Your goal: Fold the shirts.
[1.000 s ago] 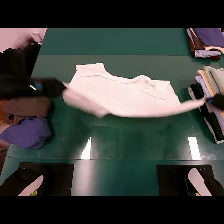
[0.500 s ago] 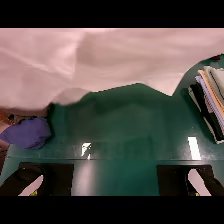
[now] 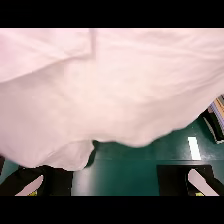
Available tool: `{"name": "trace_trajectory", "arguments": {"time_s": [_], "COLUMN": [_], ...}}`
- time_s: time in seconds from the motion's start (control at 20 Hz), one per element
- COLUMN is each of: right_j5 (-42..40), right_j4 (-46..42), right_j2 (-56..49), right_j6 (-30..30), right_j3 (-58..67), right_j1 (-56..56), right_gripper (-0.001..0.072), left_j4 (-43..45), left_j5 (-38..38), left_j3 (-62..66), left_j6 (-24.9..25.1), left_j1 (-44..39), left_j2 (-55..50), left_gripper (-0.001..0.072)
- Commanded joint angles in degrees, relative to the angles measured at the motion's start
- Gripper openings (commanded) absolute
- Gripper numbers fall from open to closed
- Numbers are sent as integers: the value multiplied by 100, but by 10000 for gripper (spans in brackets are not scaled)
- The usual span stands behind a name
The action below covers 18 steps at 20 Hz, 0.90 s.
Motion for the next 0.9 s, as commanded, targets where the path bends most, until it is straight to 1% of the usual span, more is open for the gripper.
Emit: {"name": "trace_trajectory", "arguments": {"time_s": [0.0,0.1,0.2,0.3,0.4,0.45,0.55,0.6,0.65,0.7,0.75,0.85], "right_j5": [531,728,750,695,422,221,-63,-109,-142,-219,-308,-415], "right_j4": [-739,-1143,-1130,-1128,-1130,-1130,-1115,-1117,-1117,-1117,-1119,-1123], "right_j2": [-868,-1631,-2354,-3134,-3871,-4162,-4669,-4857,-4994,-5027,-4986,-4769], "right_j6": [28,31,33,76,122,188,369,413,415,415,413,411], "right_j3": [-452,-669,-833,-839,-621,-452,-2,221,400,428,330,-85], "right_j1": [638,1027,1257,1423,1515,1530,1532,1530,1530,1530,1530,1530], "right_gripper": [15,15,15,15,15,15,15,15,15,15,15,14], "left_j4": [323,-168,-741,-835,-817,-813,-791,-791,-765,-754,-734,-555], "left_j5": [-450,-800,-903,-684,-94,264,955,1237,1405,1521,1469,1010], "left_j3": [-826,-1027,-1064,-1064,-1060,-1060,-1060,-1060,-1060,-1060,-1029,-984], "left_j6": [-63,20,407,688,793,881,901,929,1073,1235,1412,1639], "left_j1": [155,376,531,531,531,533,533,533,533,533,533,533], "left_j2": [-953,-1891,-2778,-3512,-4096,-4277,-4503,-4557,-4570,-4570,-4570,-4564], "left_gripper": [26,26,26,27,26,27,26,26,26,26,26,26]}}
